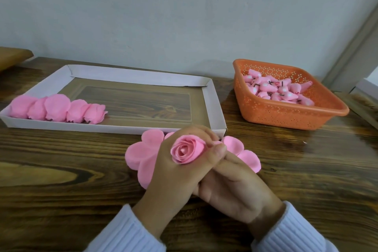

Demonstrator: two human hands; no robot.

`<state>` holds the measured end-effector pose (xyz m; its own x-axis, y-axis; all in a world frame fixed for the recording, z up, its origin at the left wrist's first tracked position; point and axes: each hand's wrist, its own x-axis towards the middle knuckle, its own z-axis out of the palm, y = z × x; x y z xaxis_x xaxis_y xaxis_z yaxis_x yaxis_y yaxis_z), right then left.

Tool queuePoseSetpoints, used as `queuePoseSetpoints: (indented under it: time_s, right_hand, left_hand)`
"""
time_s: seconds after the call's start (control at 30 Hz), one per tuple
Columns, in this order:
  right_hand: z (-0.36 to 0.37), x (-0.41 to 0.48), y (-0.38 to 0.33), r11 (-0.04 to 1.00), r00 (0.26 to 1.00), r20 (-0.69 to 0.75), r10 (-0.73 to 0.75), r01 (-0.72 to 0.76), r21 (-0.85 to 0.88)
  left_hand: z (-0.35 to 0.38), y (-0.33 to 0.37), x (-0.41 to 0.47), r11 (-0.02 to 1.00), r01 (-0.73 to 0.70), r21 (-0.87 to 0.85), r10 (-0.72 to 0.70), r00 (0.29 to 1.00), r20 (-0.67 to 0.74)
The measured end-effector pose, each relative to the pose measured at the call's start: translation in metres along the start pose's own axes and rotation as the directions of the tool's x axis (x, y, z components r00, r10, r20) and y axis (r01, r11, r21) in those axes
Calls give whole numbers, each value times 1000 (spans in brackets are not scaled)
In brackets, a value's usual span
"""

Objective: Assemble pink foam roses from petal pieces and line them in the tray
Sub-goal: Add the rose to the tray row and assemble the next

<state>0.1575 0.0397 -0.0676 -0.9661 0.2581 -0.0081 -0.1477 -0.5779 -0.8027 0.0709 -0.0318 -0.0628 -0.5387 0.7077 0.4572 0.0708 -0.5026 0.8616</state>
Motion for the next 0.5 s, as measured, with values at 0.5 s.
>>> queuePoseSetpoints:
  time_s: [0.5]
  right_hand:
    - [-2,3,0,1000,999,49,-17,17,-19]
  left_hand:
    - [3,-9,0,990,-58,131,53,998,44]
